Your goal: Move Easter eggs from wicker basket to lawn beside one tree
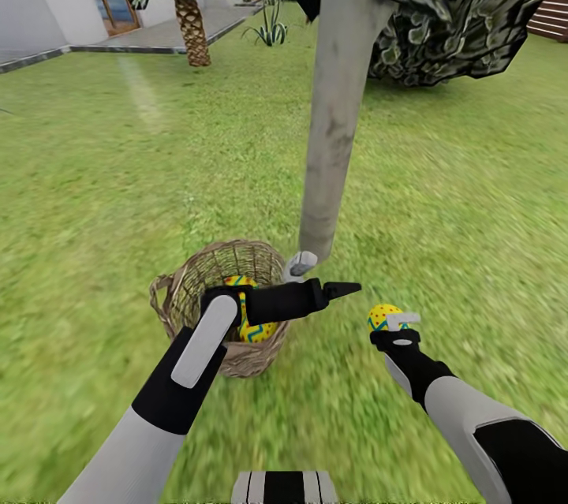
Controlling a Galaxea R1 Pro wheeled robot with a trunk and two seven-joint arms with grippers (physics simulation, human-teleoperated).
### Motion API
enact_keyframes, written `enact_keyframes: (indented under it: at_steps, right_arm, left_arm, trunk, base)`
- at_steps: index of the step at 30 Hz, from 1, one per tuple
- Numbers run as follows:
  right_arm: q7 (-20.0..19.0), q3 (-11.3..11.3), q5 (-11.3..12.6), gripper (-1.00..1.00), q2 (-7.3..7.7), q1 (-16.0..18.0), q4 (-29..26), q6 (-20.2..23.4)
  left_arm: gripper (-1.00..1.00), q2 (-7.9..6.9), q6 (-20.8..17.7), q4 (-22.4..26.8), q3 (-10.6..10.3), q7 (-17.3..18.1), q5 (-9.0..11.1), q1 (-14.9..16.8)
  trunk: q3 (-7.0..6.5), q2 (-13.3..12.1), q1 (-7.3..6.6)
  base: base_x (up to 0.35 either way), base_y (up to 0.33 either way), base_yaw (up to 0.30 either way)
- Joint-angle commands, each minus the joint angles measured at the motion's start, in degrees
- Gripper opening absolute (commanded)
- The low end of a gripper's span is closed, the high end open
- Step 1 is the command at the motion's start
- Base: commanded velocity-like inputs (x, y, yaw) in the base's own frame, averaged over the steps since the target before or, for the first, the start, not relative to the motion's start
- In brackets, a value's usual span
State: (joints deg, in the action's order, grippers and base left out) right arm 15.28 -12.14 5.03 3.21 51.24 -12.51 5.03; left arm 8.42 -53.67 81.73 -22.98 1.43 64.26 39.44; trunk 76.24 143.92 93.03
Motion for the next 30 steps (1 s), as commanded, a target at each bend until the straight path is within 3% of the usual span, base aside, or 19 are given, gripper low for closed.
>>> enact_keyframes:
  at_steps: [1, 6, 9, 11, 27, 30]
  right_arm:
    - [0.33, -0.49, 0.51, -1.0, 0.04, 0.0, -0.14, 0.35]
    - [0.89, -0.35, 0.51, -1.0, 0.09, 0.0, -0.17, 0.33]
    - [1.05, -0.34, 0.51, -1.0, 0.1, 0.0, -0.15, 0.25]
    - [1.13, -0.3, 0.51, -1.0, 0.11, 0.0, -0.21, 0.24]
    - [3.71, -0.29, 0.51, -1.0, 0.11, 0.05, -0.76, -1.21]
    - [3.71, -0.42, 0.51, -1.0, 0.05, 0.02, -0.69, -3.66]
  left_arm:
    - [1.0, 0.02, -0.2, 0.01, 0.04, 0.15, -0.1, 0.03]
    - [1.0, 0.02, -0.2, 0.01, -0.03, 0.15, 0.18, 0.03]
    - [1.0, -0.05, -0.2, 0.0, -0.04, 0.15, 3.15, 0.03]
    - [1.0, -0.06, -0.2, -0.06, -0.04, 0.15, 3.67, 0.03]
    - [1.0, -0.07, -0.2, -0.08, -0.13, 0.15, 3.77, 0.03]
    - [1.0, -0.07, -0.2, -0.08, -0.13, 0.15, 3.77, 0.03]
  trunk:
    - [0.27, 0.03, 0.01]
    - [1.38, 0.1, 0.14]
    - [2.04, 0.14, 0.22]
    - [2.48, 0.17, 0.27]
    - [6.03, 0.38, 0.68]
    - [6.69, 0.42, 0.76]
  base:
    - [0.0, 0.0, 0.0]
    - [0.0, 0.0, 0.0]
    - [0.0, 0.0, 0.0]
    - [0.0, 0.0, 0.0]
    - [0.0, 0.0, 0.0]
    - [0.0, 0.0, 0.0]
